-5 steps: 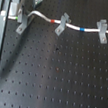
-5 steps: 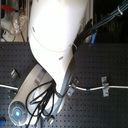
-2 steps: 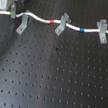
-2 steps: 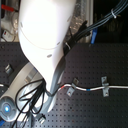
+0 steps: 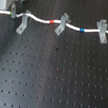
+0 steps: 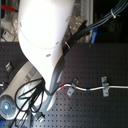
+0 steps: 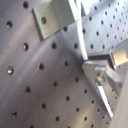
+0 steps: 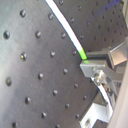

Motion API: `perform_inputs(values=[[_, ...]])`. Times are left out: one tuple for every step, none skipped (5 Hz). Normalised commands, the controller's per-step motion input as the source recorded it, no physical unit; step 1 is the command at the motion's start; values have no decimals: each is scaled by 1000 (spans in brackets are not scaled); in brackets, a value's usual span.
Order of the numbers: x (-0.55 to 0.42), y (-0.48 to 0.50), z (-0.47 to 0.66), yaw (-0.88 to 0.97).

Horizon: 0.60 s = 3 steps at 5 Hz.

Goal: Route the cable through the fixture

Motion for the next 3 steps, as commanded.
perform_inputs(values=[[-1, -13, 0, 89], [-53, -143, 3, 257], [-4, -25, 0, 200]])
